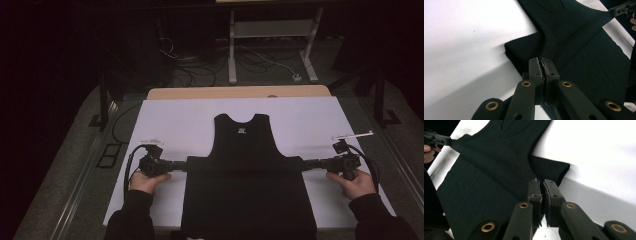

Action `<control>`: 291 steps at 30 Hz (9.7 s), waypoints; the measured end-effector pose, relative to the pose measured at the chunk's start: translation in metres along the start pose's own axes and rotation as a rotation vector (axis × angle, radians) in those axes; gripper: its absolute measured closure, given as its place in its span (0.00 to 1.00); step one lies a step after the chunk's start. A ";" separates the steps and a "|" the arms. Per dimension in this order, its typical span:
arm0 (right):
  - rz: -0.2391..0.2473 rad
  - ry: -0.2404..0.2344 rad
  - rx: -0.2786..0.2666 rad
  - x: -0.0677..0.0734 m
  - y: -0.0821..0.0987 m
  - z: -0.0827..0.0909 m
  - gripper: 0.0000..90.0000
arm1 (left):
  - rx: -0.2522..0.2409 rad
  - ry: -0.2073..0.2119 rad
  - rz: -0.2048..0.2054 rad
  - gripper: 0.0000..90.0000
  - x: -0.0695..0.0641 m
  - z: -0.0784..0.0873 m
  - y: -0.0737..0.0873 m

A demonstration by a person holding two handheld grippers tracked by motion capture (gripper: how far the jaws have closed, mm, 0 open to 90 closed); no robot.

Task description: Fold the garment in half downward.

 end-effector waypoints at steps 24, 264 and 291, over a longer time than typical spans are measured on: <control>-0.020 -0.016 0.078 0.006 0.024 0.001 0.92 | 0.081 -0.006 -0.013 0.96 -0.002 -0.002 0.014; 0.308 0.184 0.015 -0.001 -0.077 -0.145 0.70 | 0.096 -0.090 -0.170 0.52 0.009 -0.162 -0.074; 0.147 0.046 0.018 0.016 -0.072 -0.137 0.96 | 0.075 -0.110 -0.112 0.95 0.002 -0.159 -0.071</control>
Point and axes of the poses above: each handheld gripper's, and its own axes: z roughly backward along the jaws, y roughly out of its underside, x roughly to its left, the point moved 9 cm from there along -z, roughly forward along the jaws, and after that the axes turned 12 degrees about -x, right-handed, at the moved point
